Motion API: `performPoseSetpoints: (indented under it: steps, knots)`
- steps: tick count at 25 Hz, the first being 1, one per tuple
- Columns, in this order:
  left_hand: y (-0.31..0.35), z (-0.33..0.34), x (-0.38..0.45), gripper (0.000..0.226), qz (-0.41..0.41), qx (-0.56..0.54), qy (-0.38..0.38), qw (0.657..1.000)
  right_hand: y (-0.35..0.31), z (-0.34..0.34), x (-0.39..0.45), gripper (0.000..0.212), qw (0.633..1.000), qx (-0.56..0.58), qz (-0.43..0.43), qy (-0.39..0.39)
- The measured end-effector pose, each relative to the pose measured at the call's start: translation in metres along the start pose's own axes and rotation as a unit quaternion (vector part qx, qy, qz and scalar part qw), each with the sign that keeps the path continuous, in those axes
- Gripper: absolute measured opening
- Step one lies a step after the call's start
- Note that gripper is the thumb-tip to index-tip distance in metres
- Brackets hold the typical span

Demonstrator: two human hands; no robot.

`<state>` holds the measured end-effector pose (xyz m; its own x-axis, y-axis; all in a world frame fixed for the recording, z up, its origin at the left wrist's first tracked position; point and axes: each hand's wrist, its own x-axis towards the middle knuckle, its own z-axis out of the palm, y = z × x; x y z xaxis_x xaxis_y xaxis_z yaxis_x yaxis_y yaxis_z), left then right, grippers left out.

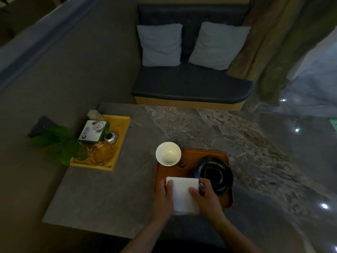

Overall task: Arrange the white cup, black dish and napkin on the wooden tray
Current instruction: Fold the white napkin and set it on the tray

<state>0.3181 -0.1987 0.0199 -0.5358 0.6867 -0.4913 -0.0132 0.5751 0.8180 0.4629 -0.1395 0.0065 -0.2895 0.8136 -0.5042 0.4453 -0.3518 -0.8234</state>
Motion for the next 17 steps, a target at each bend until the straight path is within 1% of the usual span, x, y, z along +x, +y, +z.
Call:
performPoseSetpoints:
  steps: [1, 3, 4, 7, 9, 11, 13, 17]
  knots:
    - [-0.004, -0.01, 0.006, 0.012, -0.016, 0.01, -0.017, 1.0, 0.001, 0.008, 0.0, 0.043, 1.0, 0.009, 0.011, -0.023]
    - [-0.012, -0.028, 0.016, 0.027, -0.044, 0.019, -0.058, 0.997, 0.002, 0.018, -0.001, 0.053, 0.997, 0.026, 0.028, -0.066]
    - [-0.014, -0.035, 0.02, 0.033, -0.056, 0.02, -0.082, 0.995, 0.002, 0.022, -0.001, 0.054, 0.996, 0.025, 0.033, -0.076]
    - [-0.025, -0.057, 0.031, 0.048, -0.083, 0.005, -0.155, 0.984, 0.004, 0.031, 0.001, 0.05, 0.997, 0.012, 0.037, -0.065]
    - [-0.028, -0.068, 0.04, 0.06, -0.079, 0.023, -0.203, 0.976, 0.005, 0.035, 0.004, 0.048, 0.998, 0.013, 0.041, -0.055]
    - [-0.029, -0.076, 0.05, 0.072, -0.08, 0.045, -0.235, 0.968, 0.004, 0.039, 0.007, 0.049, 0.997, 0.006, 0.054, -0.048]
    - [-0.028, -0.078, 0.055, 0.075, -0.07, 0.07, -0.234, 0.967, 0.002, 0.041, 0.01, 0.05, 0.998, -0.004, 0.057, -0.038]
    - [-0.031, -0.068, 0.063, 0.064, -0.039, 0.112, -0.173, 0.978, -0.001, 0.045, 0.019, 0.051, 0.997, -0.048, 0.061, -0.01]
